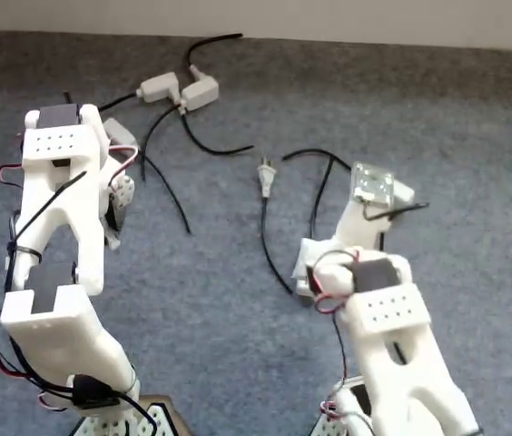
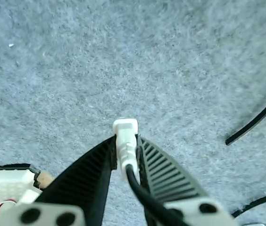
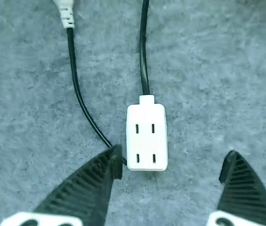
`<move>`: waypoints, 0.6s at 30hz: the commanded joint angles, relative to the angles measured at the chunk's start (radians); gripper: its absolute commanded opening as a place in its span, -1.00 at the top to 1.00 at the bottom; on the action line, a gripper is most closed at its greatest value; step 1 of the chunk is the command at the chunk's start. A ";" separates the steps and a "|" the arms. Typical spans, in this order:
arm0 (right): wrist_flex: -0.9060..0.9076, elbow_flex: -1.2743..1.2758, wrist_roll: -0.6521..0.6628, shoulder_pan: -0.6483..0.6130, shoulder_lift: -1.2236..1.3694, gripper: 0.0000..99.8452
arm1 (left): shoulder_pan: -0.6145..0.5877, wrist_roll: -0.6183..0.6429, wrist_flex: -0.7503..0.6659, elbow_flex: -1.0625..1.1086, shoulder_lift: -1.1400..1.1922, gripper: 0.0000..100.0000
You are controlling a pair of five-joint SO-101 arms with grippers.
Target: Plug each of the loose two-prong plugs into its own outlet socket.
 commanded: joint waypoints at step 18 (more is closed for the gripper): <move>-0.229 -0.119 -0.054 -0.068 0.466 0.55 | -0.001 -0.014 -0.040 0.041 -0.005 0.99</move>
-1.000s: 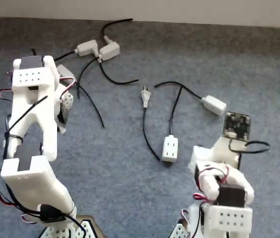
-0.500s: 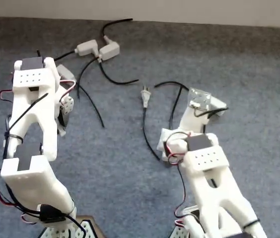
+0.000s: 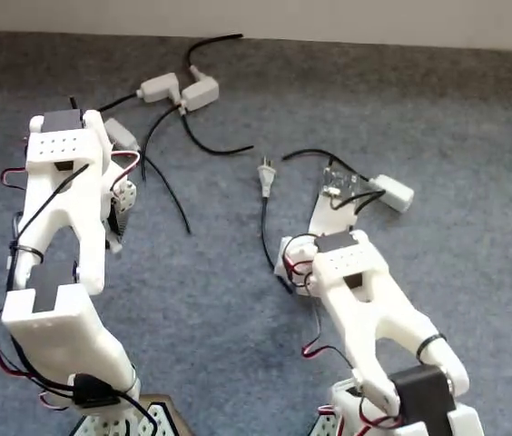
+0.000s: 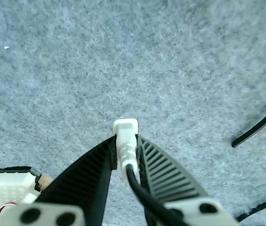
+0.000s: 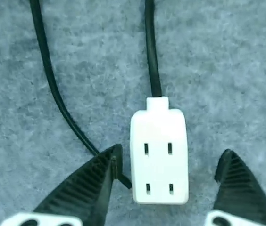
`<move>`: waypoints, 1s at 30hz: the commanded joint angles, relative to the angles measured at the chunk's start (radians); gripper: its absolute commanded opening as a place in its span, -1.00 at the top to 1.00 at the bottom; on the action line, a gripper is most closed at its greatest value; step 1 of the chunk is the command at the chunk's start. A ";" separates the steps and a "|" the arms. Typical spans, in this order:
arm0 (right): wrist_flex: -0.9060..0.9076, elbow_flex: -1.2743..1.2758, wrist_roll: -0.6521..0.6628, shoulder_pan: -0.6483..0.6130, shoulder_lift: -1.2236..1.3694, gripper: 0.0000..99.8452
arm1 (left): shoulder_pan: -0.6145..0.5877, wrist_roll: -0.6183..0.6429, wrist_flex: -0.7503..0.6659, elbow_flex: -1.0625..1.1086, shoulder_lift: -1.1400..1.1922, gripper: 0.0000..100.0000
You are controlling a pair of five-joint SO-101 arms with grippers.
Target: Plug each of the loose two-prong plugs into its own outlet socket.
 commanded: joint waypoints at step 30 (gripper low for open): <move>-0.156 -0.372 -0.554 -0.367 0.079 0.88 | -0.056 -0.003 -0.012 -0.010 -0.007 0.99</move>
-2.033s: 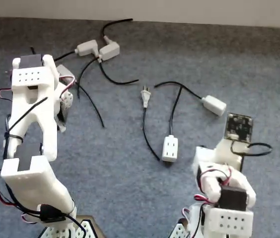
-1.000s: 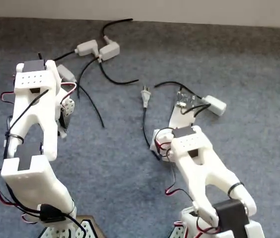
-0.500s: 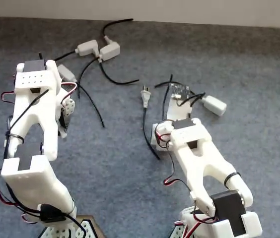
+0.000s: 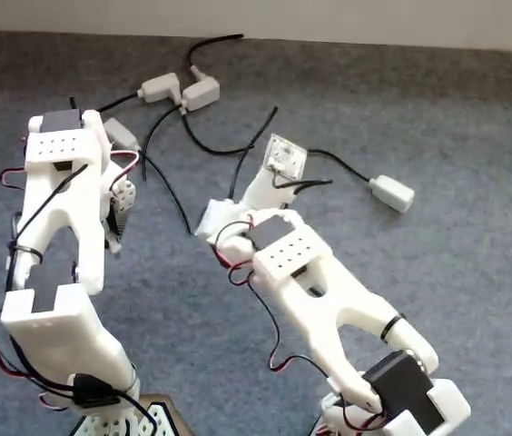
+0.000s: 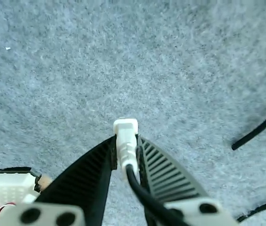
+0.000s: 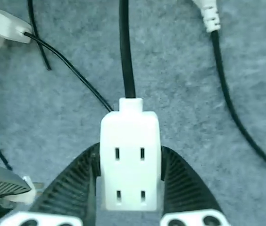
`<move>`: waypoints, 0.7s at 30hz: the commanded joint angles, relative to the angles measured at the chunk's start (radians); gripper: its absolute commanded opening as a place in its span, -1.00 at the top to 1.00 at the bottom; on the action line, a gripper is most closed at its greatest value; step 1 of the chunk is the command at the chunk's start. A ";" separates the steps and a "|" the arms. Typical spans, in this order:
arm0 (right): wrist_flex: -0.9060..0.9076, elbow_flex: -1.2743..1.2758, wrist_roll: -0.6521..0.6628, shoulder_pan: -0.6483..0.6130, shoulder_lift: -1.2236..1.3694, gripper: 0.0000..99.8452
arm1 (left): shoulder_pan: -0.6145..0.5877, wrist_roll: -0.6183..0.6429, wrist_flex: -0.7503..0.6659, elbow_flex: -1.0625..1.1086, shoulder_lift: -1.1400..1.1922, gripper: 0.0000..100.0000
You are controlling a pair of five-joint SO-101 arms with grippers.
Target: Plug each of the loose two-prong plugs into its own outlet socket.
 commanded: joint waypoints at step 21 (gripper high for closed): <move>0.456 -0.740 -0.120 -0.010 0.504 0.50 | -0.031 -0.003 -0.031 -0.005 -0.007 0.99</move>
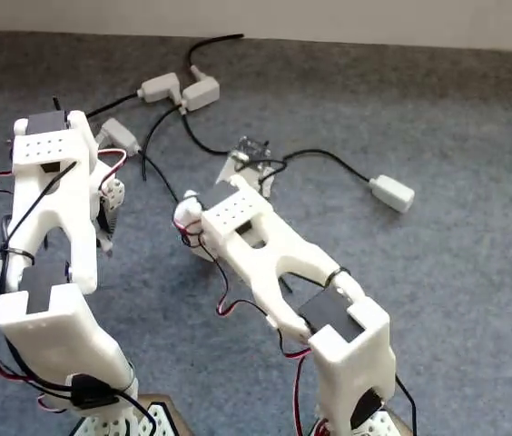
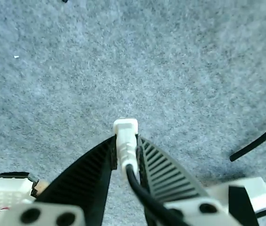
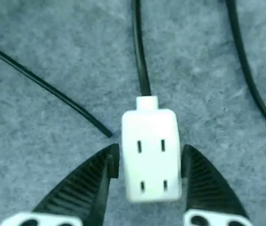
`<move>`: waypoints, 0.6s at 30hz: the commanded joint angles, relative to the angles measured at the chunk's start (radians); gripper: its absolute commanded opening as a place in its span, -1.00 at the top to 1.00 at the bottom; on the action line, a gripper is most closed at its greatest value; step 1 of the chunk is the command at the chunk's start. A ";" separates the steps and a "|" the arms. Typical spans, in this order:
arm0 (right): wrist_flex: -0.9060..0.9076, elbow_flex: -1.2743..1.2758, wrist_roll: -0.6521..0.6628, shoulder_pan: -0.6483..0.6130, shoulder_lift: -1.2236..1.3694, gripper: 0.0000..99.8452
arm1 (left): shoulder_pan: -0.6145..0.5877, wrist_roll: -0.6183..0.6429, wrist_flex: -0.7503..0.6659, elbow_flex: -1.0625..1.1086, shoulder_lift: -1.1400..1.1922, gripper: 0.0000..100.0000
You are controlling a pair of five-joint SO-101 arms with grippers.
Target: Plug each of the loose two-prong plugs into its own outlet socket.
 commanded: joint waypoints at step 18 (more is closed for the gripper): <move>0.716 -1.101 0.763 0.344 -0.022 0.47 | 0.110 0.276 0.063 -0.008 -0.018 0.99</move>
